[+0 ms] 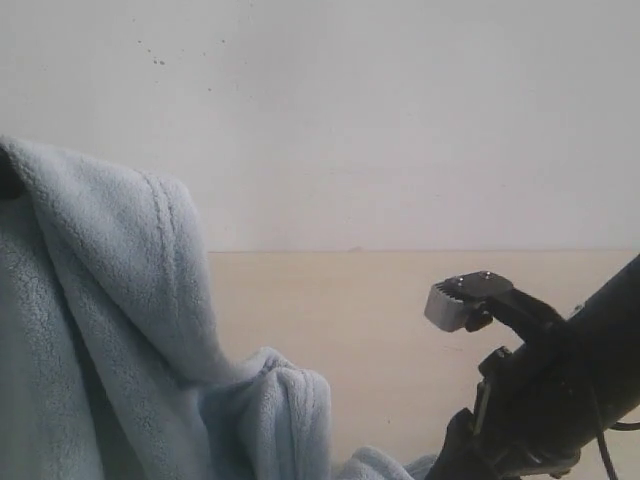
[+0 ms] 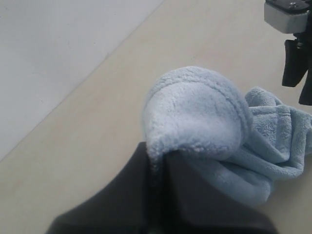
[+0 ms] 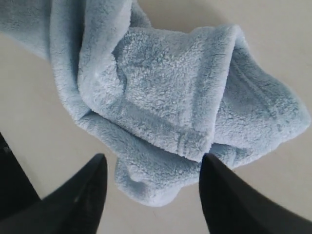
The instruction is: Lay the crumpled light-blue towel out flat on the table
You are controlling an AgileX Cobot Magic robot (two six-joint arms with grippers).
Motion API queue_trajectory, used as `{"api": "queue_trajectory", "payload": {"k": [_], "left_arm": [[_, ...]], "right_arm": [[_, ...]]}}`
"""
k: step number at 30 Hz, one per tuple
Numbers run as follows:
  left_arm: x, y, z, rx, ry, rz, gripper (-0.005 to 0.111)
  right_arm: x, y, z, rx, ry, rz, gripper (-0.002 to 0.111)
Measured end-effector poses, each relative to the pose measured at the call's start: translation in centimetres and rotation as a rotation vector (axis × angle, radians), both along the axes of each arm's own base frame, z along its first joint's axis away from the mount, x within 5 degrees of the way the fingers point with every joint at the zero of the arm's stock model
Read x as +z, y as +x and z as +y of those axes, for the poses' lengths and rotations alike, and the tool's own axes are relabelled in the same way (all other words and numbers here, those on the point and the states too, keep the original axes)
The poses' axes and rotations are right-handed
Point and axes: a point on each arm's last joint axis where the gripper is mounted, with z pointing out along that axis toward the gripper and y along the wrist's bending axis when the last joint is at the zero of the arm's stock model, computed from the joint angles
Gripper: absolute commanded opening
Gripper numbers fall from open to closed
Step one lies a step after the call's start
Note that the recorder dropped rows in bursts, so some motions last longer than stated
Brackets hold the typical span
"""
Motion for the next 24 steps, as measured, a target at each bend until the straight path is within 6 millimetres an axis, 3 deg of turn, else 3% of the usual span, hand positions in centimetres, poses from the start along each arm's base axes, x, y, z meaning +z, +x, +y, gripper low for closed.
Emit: {"api": "queue_trajectory", "payload": {"k": [10, 24], "left_arm": [[-0.1, -0.1, 0.0, -0.006, 0.008, 0.019, 0.004], [-0.1, -0.1, 0.0, -0.006, 0.008, 0.019, 0.004]], "right_arm": [[-2.9, 1.1, 0.6, -0.006, 0.001, 0.082, 0.054], [-5.1, 1.7, 1.0, 0.001, -0.001, 0.133, 0.054]]}}
